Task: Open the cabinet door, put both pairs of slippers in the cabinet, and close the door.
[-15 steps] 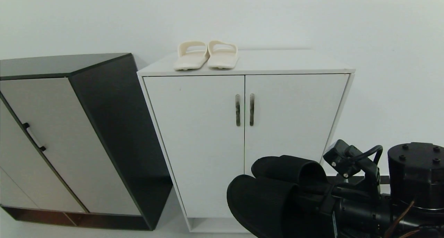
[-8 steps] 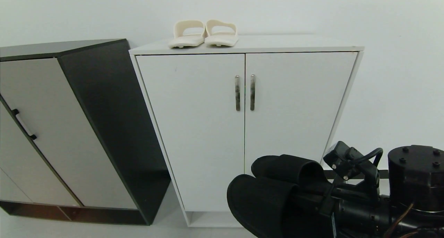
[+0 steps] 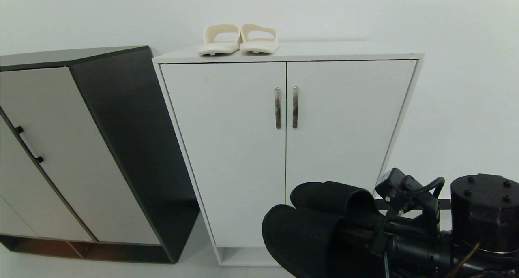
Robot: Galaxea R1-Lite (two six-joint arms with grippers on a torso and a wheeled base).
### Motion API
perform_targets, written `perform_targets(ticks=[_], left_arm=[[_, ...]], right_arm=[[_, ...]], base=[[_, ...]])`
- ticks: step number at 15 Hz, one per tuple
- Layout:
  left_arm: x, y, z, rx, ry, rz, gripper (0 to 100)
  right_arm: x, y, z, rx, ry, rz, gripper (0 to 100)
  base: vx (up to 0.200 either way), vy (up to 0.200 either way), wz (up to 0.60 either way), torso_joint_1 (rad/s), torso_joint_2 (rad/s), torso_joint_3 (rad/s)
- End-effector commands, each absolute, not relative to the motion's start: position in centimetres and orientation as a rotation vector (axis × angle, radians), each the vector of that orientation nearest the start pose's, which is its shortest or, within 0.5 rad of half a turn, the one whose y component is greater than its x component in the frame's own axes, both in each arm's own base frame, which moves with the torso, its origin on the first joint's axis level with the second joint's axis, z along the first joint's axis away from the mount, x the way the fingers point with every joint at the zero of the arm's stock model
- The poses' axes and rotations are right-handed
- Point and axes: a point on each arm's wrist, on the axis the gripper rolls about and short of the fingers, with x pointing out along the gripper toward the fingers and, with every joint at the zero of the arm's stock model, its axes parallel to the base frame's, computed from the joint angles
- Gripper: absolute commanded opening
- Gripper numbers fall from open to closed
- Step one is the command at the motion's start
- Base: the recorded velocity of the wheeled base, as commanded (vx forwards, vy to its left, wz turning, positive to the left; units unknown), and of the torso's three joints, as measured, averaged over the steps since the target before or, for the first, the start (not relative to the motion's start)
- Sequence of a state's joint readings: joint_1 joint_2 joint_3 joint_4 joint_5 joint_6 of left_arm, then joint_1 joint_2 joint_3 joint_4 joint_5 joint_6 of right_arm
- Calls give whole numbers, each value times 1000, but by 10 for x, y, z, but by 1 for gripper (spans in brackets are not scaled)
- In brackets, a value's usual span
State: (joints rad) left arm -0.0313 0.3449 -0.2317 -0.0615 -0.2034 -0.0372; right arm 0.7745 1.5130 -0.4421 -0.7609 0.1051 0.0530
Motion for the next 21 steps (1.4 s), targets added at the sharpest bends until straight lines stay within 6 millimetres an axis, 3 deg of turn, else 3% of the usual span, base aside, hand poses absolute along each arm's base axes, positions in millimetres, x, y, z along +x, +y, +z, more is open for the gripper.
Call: perform_targets(ticks=[1, 5, 10, 15, 19, 21], left_arm=[[57, -10, 165, -105, 211, -385, 100], [116, -24, 179, -120, 188, -509, 100], [150, -52, 197, -101, 182, -647, 100], [185, -83, 207, -89, 201, -670, 100], [212, -121, 213, -76, 214, -763, 100], [216, -140, 221, -91, 196, -817, 100]], right_arm=[[164, 164, 145, -73, 336, 861, 0], [163, 162, 142, -94, 328, 866, 0], [162, 162, 141, -96, 332, 866, 0], [163, 162, 141, -95, 331, 865, 0], [162, 161, 141, -90, 335, 866, 0], [163, 162, 139, -90, 342, 867, 0]], base=[[0, 0, 0, 2, 80, 36], [0, 0, 0, 1, 14, 8], [0, 0, 0, 0, 0, 0], [0, 0, 0, 0, 0, 0], [0, 0, 0, 0, 0, 0], [0, 0, 0, 0, 0, 0]])
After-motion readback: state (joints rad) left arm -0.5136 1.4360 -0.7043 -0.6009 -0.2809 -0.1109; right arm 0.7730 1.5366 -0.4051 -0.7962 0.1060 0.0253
